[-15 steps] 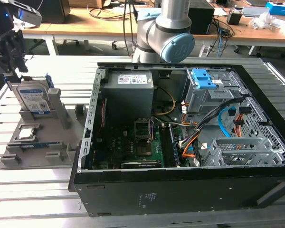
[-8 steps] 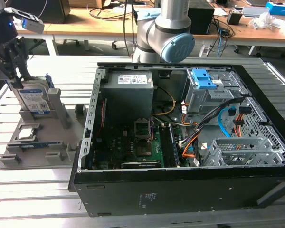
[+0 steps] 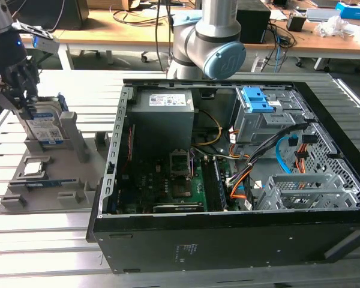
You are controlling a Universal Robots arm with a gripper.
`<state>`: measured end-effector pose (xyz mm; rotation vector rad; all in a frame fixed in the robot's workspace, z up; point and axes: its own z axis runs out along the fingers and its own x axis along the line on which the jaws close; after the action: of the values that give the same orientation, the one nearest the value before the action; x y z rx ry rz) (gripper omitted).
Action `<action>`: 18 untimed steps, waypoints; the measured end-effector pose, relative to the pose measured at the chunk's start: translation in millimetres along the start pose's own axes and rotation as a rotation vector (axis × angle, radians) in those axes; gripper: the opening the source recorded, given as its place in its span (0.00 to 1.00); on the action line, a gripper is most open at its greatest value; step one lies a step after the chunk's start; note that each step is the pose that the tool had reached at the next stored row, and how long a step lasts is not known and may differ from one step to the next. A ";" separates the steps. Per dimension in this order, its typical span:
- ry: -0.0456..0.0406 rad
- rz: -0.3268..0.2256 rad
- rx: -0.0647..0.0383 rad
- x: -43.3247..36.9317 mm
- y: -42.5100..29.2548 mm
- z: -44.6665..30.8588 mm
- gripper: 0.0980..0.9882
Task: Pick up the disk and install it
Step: 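Pick up the disk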
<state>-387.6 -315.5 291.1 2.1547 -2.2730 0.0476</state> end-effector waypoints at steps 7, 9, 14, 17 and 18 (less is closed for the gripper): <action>-0.0066 0.000 0.000 -0.1 0.2 3.8 0.50; -0.0073 0.000 0.000 -0.1 0.2 3.9 0.50; -0.0075 0.000 0.000 -0.1 0.2 3.9 0.48; -0.0076 0.000 0.000 -0.1 0.2 3.9 0.30; -0.0077 0.000 0.000 -0.1 0.2 3.9 0.30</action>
<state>-387.7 -315.5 287.2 2.1585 -2.2768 0.0389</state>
